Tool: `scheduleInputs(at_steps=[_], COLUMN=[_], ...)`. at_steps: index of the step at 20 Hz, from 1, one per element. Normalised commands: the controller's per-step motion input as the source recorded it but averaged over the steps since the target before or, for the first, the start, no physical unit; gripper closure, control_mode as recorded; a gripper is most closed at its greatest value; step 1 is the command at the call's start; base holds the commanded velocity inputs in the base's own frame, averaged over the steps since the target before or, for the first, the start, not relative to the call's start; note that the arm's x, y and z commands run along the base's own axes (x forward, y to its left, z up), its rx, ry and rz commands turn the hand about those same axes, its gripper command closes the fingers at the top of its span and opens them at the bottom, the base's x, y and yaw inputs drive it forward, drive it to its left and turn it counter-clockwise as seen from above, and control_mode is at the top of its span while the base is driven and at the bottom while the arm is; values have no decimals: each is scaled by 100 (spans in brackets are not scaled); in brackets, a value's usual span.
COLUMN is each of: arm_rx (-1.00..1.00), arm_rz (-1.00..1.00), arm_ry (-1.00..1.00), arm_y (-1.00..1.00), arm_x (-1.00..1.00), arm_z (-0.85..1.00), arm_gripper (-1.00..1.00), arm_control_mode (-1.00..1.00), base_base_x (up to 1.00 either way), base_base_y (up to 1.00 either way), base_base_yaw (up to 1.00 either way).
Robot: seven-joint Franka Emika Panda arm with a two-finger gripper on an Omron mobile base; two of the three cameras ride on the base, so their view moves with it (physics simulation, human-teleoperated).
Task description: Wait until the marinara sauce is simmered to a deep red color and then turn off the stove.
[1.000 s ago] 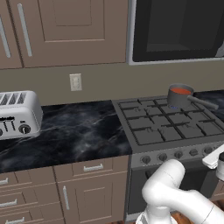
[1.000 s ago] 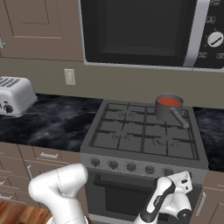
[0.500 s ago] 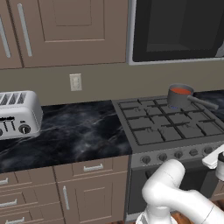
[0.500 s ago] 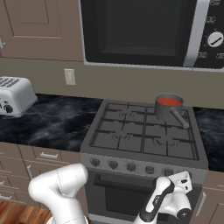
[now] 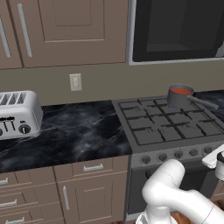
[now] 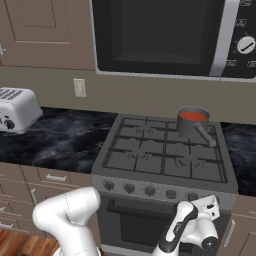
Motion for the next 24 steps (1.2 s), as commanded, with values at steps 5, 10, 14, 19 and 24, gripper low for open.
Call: scheduleInputs(at_steps=[5,10,14,19,24], arm_rx=[0,0,0,0,0], arm_rz=[0,0,0,0,0], arm_ry=[0,0,0,0,0], arm_y=[0,0,0,0,0], arm_x=[10,0,0,0,0], arm_z=[0,0,0,0,0], arm_gripper=[-100,100,100,100,100], arm_control_mode=[-100,-100,-100,-100,-100], base_base_x=[0,0,0,0,0], base_base_y=[0,0,0,0,0], base_base_yaw=[0,0,0,0,0])
